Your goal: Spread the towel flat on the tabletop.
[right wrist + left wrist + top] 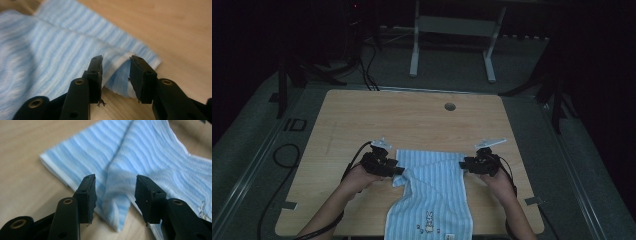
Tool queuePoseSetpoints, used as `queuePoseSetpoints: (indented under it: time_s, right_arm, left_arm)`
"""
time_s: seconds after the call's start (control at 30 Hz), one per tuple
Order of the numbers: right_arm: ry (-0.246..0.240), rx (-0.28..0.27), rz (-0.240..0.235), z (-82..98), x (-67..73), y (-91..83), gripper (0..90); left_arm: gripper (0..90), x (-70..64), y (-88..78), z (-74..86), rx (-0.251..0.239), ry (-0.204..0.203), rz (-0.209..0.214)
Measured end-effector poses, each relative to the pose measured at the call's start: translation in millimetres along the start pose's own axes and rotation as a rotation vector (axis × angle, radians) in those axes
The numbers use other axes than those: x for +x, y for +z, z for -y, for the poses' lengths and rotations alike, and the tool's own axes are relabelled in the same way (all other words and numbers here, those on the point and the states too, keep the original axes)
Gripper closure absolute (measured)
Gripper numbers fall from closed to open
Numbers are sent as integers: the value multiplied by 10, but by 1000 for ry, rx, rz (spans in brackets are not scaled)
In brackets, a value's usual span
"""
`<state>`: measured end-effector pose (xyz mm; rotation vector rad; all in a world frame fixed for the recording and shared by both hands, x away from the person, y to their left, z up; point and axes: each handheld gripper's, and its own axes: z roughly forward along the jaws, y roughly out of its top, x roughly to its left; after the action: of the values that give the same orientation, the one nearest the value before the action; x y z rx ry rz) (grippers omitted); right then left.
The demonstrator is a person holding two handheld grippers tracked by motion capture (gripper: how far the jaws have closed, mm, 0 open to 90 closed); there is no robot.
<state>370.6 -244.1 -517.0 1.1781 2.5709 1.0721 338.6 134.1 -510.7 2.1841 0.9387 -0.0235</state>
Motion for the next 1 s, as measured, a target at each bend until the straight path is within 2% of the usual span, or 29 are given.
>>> queuePoseSetpoints:
  time_s: [0.07,0.17,0.2,0.23,0.3,0.33,0.37,0.4,0.47,0.53,0.6,0.63,0.67,0.73,0.8,0.87,0.93,0.97,1.0]
  right_arm:
    - [-5,15,9,34,48,41,617]
    - [3,8,-8,89,110,16,577]
    - [5,5,-14,122,142,-5,571]
    - [4,16,-30,216,220,-46,559]
    - [-1,20,-20,264,266,-74,571]
    - [-1,20,-20,264,266,-74,571]
    - [5,24,-21,286,287,-78,574]
    - [10,41,-26,303,305,-65,595]
    - [0,63,-12,313,327,-33,595]
    - [7,66,-19,302,313,-7,595]
    - [15,65,-12,288,303,6,598]
    - [16,70,-17,259,281,31,613]
    - [20,78,-20,247,269,49,656]
    - [20,92,-32,223,256,76,776]
    - [4,80,-32,199,280,53,859]
    - [-7,52,-33,176,309,-14,871]
    - [-13,12,-28,155,341,-118,872]
    - [-13,12,-28,155,341,-118,872]
    - [-22,-8,-29,146,355,-178,872]
  left_arm:
    - [509,-46,-38,65,17,-1,-19]
    - [489,-92,-101,142,24,-10,-5]
    - [489,-132,-131,216,38,-14,9]
    - [472,-151,-132,238,49,-15,10]
    - [471,-211,-117,276,65,17,-19]
    - [471,-234,-101,295,65,31,-19]
    - [472,-244,-65,308,71,56,-37]
    - [473,-243,-29,312,77,80,-75]
    - [491,-206,43,304,87,95,-111]
    - [509,-175,122,276,109,119,-153]
    - [511,-163,182,253,114,126,-148]
    - [590,-163,207,241,119,135,-144]
    - [632,-157,223,228,122,138,-131]
    - [751,-143,213,200,97,116,-118]
    - [817,-112,149,169,39,80,-102]
    - [847,-78,54,146,-20,49,-98]
    - [854,-64,-49,130,-81,43,-105]
    - [854,-64,-49,130,-81,43,-105]
    - [854,-63,-153,117,-116,40,-117]
